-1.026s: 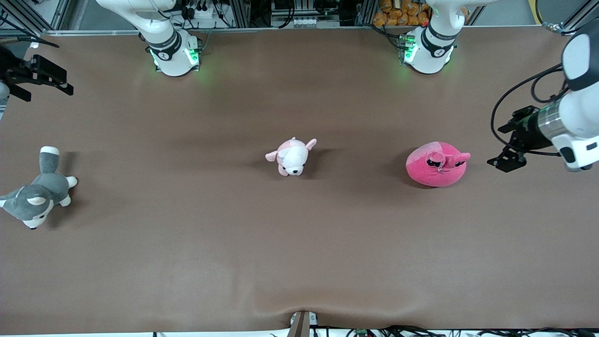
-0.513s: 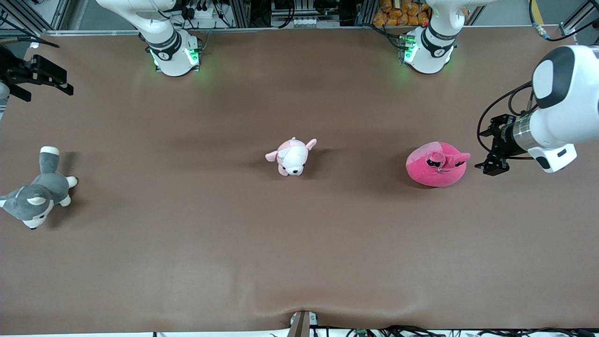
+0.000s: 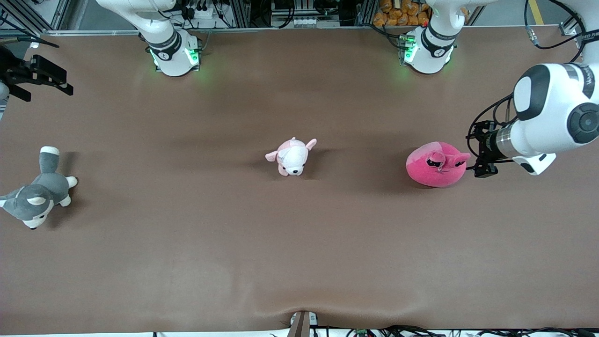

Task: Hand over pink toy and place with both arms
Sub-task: 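Reach the left gripper down over the pink plush toy, then grasp the pink toy with the left gripper and carry it toward center, then hold the pink toy with the left gripper while the right gripper grasps it, then release the left gripper while the right gripper carries the pink toy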

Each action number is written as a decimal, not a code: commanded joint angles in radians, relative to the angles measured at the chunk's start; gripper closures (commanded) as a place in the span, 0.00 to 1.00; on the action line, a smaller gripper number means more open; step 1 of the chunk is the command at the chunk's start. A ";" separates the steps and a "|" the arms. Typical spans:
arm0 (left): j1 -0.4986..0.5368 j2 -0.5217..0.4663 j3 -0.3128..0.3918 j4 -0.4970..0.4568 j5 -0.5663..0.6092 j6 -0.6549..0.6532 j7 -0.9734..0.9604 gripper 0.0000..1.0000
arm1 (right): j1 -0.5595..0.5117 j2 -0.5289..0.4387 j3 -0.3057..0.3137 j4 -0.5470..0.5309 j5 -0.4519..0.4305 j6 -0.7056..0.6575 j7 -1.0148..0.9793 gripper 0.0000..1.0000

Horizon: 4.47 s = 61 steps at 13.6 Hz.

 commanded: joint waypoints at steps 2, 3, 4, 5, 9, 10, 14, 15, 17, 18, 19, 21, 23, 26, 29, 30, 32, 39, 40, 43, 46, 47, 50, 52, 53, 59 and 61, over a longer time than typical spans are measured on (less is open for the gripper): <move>0.011 -0.001 -0.008 -0.056 -0.036 0.064 -0.029 0.00 | -0.002 0.011 0.002 0.026 0.001 -0.009 0.004 0.00; 0.014 0.002 -0.007 -0.073 -0.039 0.095 -0.029 0.00 | 0.000 0.011 0.002 0.026 -0.002 -0.008 0.007 0.00; 0.014 0.014 -0.007 -0.083 -0.039 0.122 -0.029 0.00 | 0.004 0.011 0.004 0.026 -0.005 -0.003 0.007 0.00; 0.014 0.023 -0.007 -0.083 -0.039 0.133 -0.029 0.00 | 0.003 0.011 0.004 0.026 -0.008 -0.003 0.011 0.00; 0.014 0.051 -0.007 -0.083 -0.039 0.147 -0.029 0.21 | 0.004 0.011 0.005 0.026 -0.004 -0.009 0.013 0.00; 0.014 0.052 -0.008 -0.083 -0.039 0.147 -0.029 0.35 | 0.004 0.011 0.007 0.024 -0.002 -0.011 0.013 0.00; 0.019 0.057 -0.010 -0.076 -0.041 0.147 -0.029 0.94 | 0.000 0.014 0.005 0.021 -0.002 -0.009 0.014 0.00; 0.016 0.057 -0.011 -0.067 -0.045 0.144 -0.027 1.00 | 0.000 0.016 0.005 0.020 -0.004 -0.011 0.016 0.00; 0.021 0.052 -0.011 -0.025 -0.163 0.115 -0.015 1.00 | -0.006 0.016 0.005 0.020 -0.002 -0.012 0.017 0.00; 0.014 0.051 -0.011 0.005 -0.192 0.080 -0.021 1.00 | -0.009 0.018 0.005 0.020 -0.002 -0.012 0.017 0.00; 0.008 0.051 -0.014 0.050 -0.213 0.029 -0.023 1.00 | -0.011 0.018 0.004 0.018 -0.004 -0.012 0.017 0.00; 0.010 0.043 -0.059 0.137 -0.336 -0.049 -0.070 1.00 | -0.009 0.027 0.002 0.018 -0.002 -0.014 0.019 0.00; -0.001 0.049 -0.108 0.234 -0.381 -0.078 -0.223 1.00 | -0.009 0.027 0.004 0.020 0.014 -0.014 0.052 0.00; -0.062 0.089 -0.249 0.417 -0.389 -0.083 -0.454 1.00 | 0.012 0.030 0.007 0.021 0.098 -0.014 0.297 0.00; -0.200 0.183 -0.252 0.602 -0.377 -0.075 -0.680 1.00 | 0.050 0.048 0.007 0.023 0.212 -0.009 0.591 0.00; -0.241 0.198 -0.245 0.651 -0.375 -0.071 -0.719 1.00 | 0.061 0.060 0.008 0.026 0.234 -0.002 0.719 0.00; -0.289 0.207 -0.246 0.679 -0.377 -0.010 -0.803 1.00 | 0.090 0.097 0.008 0.034 0.274 0.000 1.028 0.00; -0.469 0.261 -0.240 0.684 -0.375 0.243 -1.015 1.00 | 0.277 0.208 0.016 0.150 0.367 0.119 1.388 0.00; -0.495 0.269 -0.232 0.684 -0.375 0.257 -1.023 1.00 | 0.288 0.215 0.018 0.150 0.373 0.136 1.427 0.00; -0.556 0.272 -0.189 0.684 -0.375 0.273 -1.029 1.00 | 0.372 0.246 0.016 0.150 0.375 0.230 1.688 0.00; -0.592 0.289 -0.171 0.682 -0.365 0.308 -1.063 1.00 | 0.480 0.284 0.018 0.152 0.352 0.372 1.871 0.00; -0.601 0.293 -0.168 0.682 -0.365 0.317 -1.066 1.00 | 0.492 0.295 0.019 0.152 0.325 0.438 1.952 0.00; -0.610 0.298 -0.168 0.682 -0.360 0.327 -1.066 1.00 | 0.552 0.301 0.022 0.149 0.172 0.472 2.022 0.37; -0.611 0.295 -0.168 0.682 -0.358 0.327 -1.066 1.00 | 0.581 0.301 0.022 0.144 0.096 0.468 2.021 0.64; -0.610 0.295 -0.168 0.682 -0.358 0.327 -1.066 1.00 | 0.580 0.301 0.021 0.143 0.093 0.466 2.022 0.67; -0.608 0.292 -0.168 0.679 -0.357 0.327 -1.064 1.00 | 0.567 0.300 0.018 0.143 0.065 0.459 2.030 1.00; -0.607 0.292 -0.168 0.677 -0.357 0.327 -1.064 1.00 | 0.567 0.298 0.016 0.141 0.054 0.459 2.030 1.00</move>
